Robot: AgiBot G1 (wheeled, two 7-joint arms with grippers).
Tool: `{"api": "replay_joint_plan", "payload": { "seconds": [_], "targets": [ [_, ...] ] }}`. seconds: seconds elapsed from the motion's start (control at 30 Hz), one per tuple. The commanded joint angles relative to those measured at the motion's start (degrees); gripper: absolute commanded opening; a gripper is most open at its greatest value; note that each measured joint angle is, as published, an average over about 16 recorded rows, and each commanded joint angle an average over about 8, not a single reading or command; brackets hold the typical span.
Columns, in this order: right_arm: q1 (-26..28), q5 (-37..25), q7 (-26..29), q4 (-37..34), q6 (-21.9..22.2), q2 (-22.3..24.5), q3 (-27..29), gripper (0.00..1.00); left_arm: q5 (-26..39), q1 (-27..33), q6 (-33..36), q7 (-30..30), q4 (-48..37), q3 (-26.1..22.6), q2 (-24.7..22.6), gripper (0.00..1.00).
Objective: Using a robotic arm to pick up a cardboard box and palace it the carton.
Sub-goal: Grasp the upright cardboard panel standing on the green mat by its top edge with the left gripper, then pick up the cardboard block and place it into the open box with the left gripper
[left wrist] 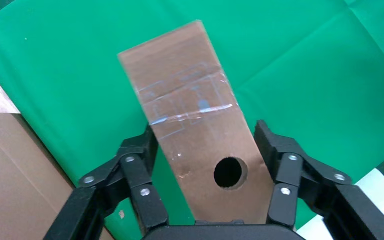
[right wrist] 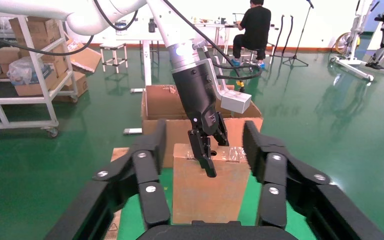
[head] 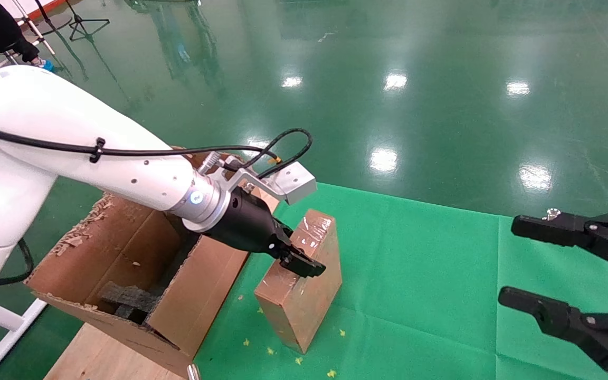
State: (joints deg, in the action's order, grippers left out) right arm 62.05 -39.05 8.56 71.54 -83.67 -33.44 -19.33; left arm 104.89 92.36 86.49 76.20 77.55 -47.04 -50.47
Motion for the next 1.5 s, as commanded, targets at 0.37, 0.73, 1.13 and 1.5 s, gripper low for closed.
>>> {"api": "replay_joint_plan", "payload": {
  "seconds": [0.37, 0.73, 1.13, 1.5],
  "targets": [
    [0.0, 0.0, 0.0, 0.0, 0.0, 0.0, 0.0, 1.00, -1.3, 1.7, -0.7, -3.2, -1.8, 1.0, 0.7, 0.00],
    [0.0, 0.0, 0.0, 0.0, 0.0, 0.0, 0.0, 1.00, -5.7, 8.4, -4.1, -10.7, -5.8, 7.5, 6.5, 0.00],
    [0.0, 0.0, 0.0, 0.0, 0.0, 0.0, 0.0, 1.00, -3.5, 19.3, -2.3, -18.4, -11.9, 12.3, 17.3, 0.00],
    [0.0, 0.0, 0.0, 0.0, 0.0, 0.0, 0.0, 1.00, 0.9, 13.8, -3.0, -27.7, -23.1, 10.0, 26.3, 0.00]
  ]
}}
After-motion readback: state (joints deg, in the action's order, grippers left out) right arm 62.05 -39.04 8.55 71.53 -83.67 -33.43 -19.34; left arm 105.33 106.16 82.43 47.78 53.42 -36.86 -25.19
